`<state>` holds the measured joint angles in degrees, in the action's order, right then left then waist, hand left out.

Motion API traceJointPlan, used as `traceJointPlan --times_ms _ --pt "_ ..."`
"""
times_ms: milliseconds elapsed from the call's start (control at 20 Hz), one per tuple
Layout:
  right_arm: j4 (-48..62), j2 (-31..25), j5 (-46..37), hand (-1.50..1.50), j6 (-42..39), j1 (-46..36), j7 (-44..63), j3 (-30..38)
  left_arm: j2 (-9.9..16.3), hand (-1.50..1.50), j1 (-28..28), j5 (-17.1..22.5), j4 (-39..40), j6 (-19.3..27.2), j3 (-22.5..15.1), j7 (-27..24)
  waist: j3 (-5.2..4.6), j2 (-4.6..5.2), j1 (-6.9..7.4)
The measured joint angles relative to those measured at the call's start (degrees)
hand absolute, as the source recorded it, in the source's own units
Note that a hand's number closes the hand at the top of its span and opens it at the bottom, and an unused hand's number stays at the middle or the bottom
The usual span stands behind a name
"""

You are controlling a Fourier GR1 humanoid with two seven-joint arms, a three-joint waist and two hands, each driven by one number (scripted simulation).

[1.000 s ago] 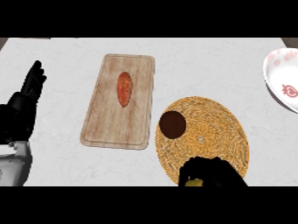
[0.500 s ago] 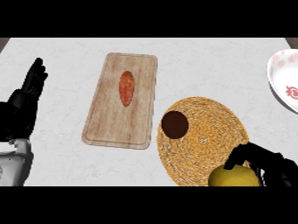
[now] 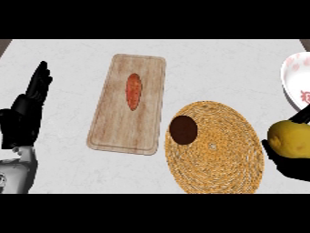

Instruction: Pick the lemon from the placemat and place it in the bowl

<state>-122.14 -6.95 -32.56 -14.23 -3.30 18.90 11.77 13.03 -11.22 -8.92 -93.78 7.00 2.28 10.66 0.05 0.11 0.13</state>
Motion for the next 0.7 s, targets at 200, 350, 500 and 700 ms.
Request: traceJointPlan --times_ms 200,350,500,700 --pt "10.96 -5.28 5.84 1.5 1.46 -5.8 -5.82 9.76 0.03 0.0 0.04 0.25 0.38 -0.58 0.34 -0.81 -0.01 0.03 0.16" --pt "21.08 -8.53 5.51 1.5 4.65 -9.57 -12.25 13.18 -0.31 0.0 -1.86 -0.23 0.9 -0.31 0.18 0.7 0.01 0.11 0.34" --pt "31.96 -12.82 3.18 1.5 8.14 -13.77 -18.16 15.44 -0.29 0.0 -1.93 -0.32 1.36 -0.64 0.18 0.12 0.01 0.26 0.85" --pt "44.63 -17.95 -1.56 1.5 13.97 -17.45 -25.09 17.02 -0.88 0.0 -2.07 -0.84 1.45 -0.34 -0.22 -0.15 0.04 0.43 1.25"
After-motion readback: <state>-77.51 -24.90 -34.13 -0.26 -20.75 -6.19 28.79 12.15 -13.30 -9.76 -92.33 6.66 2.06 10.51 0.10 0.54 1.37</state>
